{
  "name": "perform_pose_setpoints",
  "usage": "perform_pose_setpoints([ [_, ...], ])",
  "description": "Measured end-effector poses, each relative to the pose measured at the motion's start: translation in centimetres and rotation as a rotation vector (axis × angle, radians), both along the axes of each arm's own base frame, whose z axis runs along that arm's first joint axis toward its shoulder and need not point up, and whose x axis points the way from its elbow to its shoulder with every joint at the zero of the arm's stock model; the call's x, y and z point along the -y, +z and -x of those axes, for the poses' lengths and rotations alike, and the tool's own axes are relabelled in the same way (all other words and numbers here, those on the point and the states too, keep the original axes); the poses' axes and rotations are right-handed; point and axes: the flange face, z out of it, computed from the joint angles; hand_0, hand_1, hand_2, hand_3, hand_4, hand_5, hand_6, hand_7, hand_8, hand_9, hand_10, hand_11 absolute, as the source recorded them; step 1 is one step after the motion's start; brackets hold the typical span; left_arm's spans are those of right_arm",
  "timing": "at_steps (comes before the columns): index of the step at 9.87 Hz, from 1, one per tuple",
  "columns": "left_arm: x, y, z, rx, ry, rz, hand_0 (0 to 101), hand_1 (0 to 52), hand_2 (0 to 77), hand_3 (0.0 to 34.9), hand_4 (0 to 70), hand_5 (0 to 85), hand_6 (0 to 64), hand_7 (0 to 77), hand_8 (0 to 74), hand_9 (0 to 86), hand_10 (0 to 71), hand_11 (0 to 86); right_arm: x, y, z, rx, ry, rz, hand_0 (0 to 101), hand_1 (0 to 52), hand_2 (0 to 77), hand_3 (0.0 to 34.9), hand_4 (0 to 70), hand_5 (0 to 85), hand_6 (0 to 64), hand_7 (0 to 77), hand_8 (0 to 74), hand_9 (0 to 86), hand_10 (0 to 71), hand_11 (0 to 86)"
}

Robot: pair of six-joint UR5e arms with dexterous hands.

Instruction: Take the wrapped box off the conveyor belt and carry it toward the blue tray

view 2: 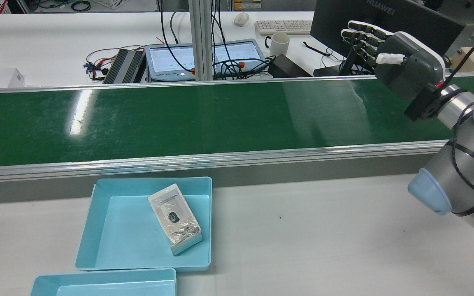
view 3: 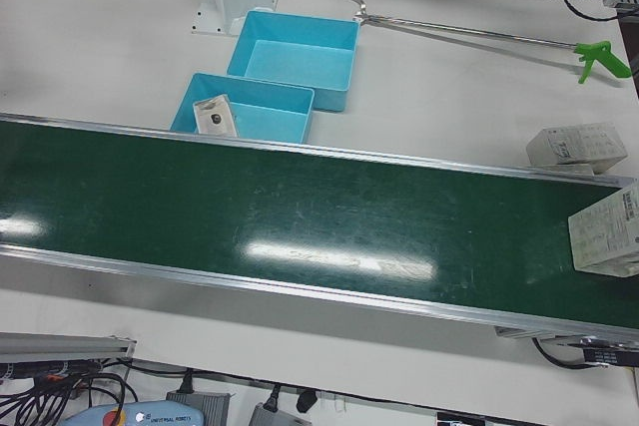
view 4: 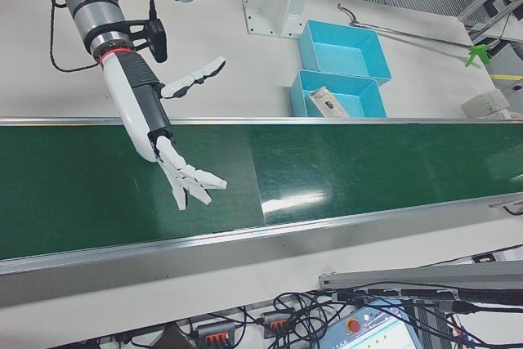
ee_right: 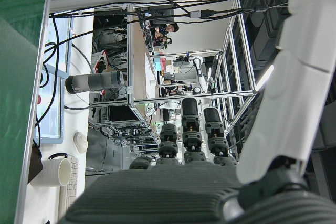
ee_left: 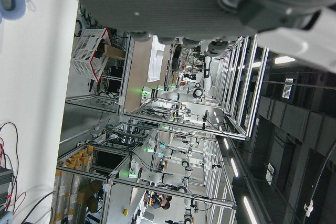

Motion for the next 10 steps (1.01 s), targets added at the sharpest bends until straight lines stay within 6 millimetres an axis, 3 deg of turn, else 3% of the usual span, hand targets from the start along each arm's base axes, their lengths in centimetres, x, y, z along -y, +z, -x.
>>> perform_pose_setpoints([
  [10, 0.0, 0.0, 0.0, 0.000, 0.000, 0.000, 0, 0.0, 0.5, 0.0, 0.0, 1.1, 0.5, 0.5, 0.5, 0.5, 0.5, 0.5, -0.4, -1.1, 1.5, 0.013, 0.003, -0.018, 43, 4.4, 1.6, 0.1, 9.3, 18.0, 8.7, 20.2, 12.0, 12.0, 1.6, 1.6],
])
